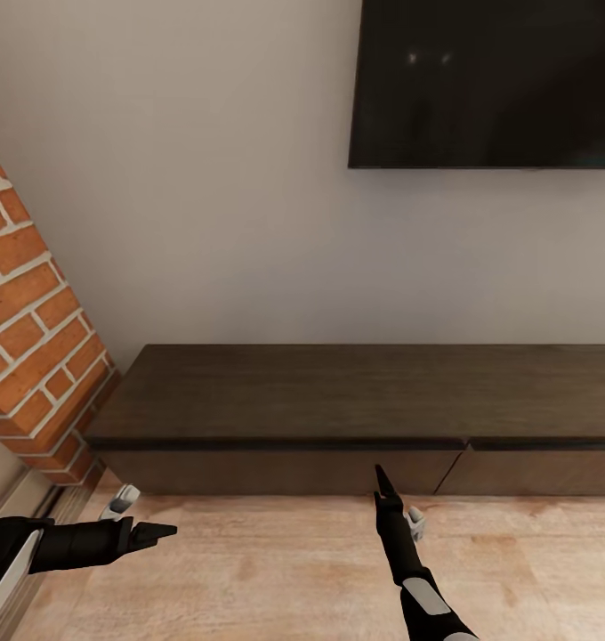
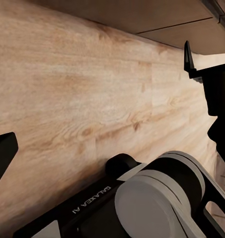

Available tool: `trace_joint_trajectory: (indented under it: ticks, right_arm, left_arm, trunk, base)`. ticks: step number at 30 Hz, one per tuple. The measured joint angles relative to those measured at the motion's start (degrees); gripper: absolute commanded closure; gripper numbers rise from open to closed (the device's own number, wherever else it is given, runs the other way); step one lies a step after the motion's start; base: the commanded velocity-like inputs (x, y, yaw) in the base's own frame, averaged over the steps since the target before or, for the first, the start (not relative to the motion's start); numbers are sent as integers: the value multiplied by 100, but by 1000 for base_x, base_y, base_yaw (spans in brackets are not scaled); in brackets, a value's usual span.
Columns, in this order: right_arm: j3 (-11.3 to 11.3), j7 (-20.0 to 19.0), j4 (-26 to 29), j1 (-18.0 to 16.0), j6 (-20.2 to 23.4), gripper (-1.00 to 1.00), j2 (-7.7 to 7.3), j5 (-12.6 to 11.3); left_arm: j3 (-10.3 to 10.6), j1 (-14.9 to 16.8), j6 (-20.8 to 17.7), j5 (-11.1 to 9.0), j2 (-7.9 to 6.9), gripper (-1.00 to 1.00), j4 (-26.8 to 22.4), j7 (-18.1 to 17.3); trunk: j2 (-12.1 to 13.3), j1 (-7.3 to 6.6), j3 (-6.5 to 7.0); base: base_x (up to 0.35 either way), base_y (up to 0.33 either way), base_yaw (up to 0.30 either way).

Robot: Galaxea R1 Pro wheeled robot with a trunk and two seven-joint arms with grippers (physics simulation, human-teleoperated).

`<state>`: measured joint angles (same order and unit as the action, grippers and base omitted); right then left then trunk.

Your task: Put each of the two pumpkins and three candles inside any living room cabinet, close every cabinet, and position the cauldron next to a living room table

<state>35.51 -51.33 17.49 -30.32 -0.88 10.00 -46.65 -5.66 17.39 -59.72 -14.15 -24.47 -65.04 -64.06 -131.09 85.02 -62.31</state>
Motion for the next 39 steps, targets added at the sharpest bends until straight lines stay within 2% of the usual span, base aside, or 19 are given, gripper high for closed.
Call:
trace_joint_trajectory:
  ticks: [26, 28, 32, 36, 39]
  right_arm:
    - [-4, -2, 0, 0, -5, -100, 0, 6]
    - [-7, -1, 0, 0, -7, -100, 0, 7]
    - [-5, -2, 0, 0, -9, -100, 0, 7]
    - [-8, -7, 0, 0, -9, -100, 0, 7]
    - [-7, -8, 0, 0, -9, -100, 0, 7]
  left_arm:
    - [-19, 1, -4, 0, -5, -100, 0, -122]
    - [-22, -1, -3, 2, -5, -100, 0, -123]
    - [-23, -2, -4, 0, -6, -100, 0, -124]
    - [-23, 0, -4, 2, -5, -100, 0, -124]
    - [-23, 1, -5, 0, -6, -100, 0, -129]
  trunk:
    - [0, 0, 0]
    - [-79, 43, -35]
    - [-80, 44, -36]
    - [-239, 131, -107]
    - [-241, 132, -108]
  base:
    - [104, 0, 0]
    - [4, 0, 0]
    - [1, 0, 0]
    - [0, 0, 0]
    - [0, 0, 0]
